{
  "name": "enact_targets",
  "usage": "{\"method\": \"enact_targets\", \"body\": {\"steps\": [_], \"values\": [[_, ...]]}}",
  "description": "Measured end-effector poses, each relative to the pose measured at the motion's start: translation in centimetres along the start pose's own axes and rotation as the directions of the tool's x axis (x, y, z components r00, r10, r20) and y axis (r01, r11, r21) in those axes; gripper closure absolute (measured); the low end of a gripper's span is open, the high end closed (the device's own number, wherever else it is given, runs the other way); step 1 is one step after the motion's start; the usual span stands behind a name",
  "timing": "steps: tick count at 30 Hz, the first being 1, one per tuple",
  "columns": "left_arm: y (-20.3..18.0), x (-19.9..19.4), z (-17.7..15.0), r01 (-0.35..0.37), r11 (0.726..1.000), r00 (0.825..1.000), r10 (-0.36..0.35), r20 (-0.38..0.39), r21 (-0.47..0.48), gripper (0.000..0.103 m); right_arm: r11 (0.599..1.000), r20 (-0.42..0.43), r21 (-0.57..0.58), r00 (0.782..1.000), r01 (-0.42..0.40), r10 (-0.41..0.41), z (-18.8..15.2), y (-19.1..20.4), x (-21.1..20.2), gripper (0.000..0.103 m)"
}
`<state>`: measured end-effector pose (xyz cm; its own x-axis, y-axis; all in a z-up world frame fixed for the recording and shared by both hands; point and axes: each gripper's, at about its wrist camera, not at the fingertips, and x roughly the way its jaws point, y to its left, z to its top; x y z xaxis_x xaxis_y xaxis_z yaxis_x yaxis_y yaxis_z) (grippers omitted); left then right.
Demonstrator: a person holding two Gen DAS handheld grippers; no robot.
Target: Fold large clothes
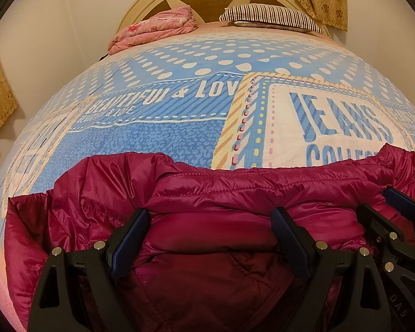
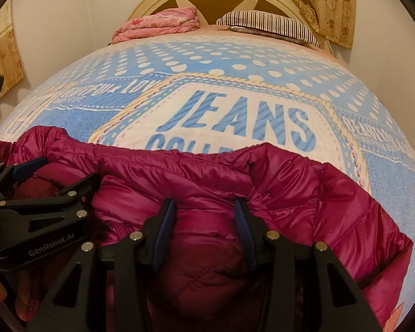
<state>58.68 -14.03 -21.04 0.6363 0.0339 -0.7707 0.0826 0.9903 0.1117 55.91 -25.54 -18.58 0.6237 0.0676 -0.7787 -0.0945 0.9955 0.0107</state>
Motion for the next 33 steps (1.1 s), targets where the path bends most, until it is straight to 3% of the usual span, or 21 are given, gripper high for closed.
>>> {"method": "enact_targets", "body": {"steps": [3, 5, 6, 7, 9, 11, 14, 20, 22, 26, 33], "values": [[0.6, -0.9, 0.8, -0.004, 1.0, 1.0, 0.005, -0.017, 0.019, 0.012, 1.0, -0.022, -0.024, 1.0, 0.001, -0.001, 0.5, 0.1, 0.0, 0.055], [2.1, -3.2, 1.3, 0.01, 1.0, 1.0, -0.01, 0.019, -0.006, 0.012, 0.999, -0.03, -0.036, 0.999, -0.024, 0.023, 0.9, -0.4, -0.9, 0.052], [3.4, -5.0, 1.3, 0.035, 0.999, 0.999, -0.034, 0.039, -0.02, 0.012, 0.999, -0.017, -0.035, 0.999, -0.028, 0.028, 0.9, -0.8, -2.1, 0.045], [4.5, -6.4, 1.1, 0.046, 0.999, 0.998, -0.045, 0.052, -0.026, 0.012, 0.999, 0.004, -0.034, 1.0, -0.017, 0.017, 0.8, -1.1, -3.2, 0.031], [6.8, -9.4, -0.1, 0.03, 0.999, 0.997, -0.028, 0.073, -0.025, 0.012, 1.0, 0.066, -0.027, 0.998, 0.011, -0.01, 0.0, -1.9, -6.4, 0.016], [8.8, -12.2, -2.4, 0.015, 1.0, 0.996, -0.013, 0.088, -0.015, 0.012, 1.0, 0.077, -0.01, 0.997, 0.004, -0.004, -1.3, -2.5, -8.8, 0.015], [11.2, -16.1, -7.8, -0.023, 0.999, 0.994, 0.02, 0.106, 0.026, 0.012, 0.999, 0.025, 0.047, 0.999, -0.024, 0.023, -5.7, -3.2, -12.5, 0.015], [14.8, -19.6, -19.7, -0.026, 0.998, 1.0, 0.026, -0.012, 0.055, 0.012, 0.995, -0.031, 0.102, 0.999, -0.013, 0.016, -15.6, -3.2, -18.6, 0.015], [15.5, -20.9, -22.6, -0.057, 0.996, 0.998, 0.057, -0.006, 0.063, 0.012, 0.99, -0.036, 0.138, 0.999, -0.005, 0.01, -18.5, -4.0, -20.6, 0.015], [16.4, -22.6, -26.7, -0.053, 0.997, 0.999, 0.053, -0.005, 0.047, 0.012, 0.984, -0.039, 0.179, 0.999, -0.009, 0.016, -23.0, -4.2, -23.5, 0.015], [16.5, -24.5, -30.6, -0.037, 0.999, 0.999, 0.037, 0.002, 0.039, 0.012, 0.978, -0.036, 0.21, 0.999, -0.004, 0.012, -28.4, -3.2, -26.3, 0.015]]}}
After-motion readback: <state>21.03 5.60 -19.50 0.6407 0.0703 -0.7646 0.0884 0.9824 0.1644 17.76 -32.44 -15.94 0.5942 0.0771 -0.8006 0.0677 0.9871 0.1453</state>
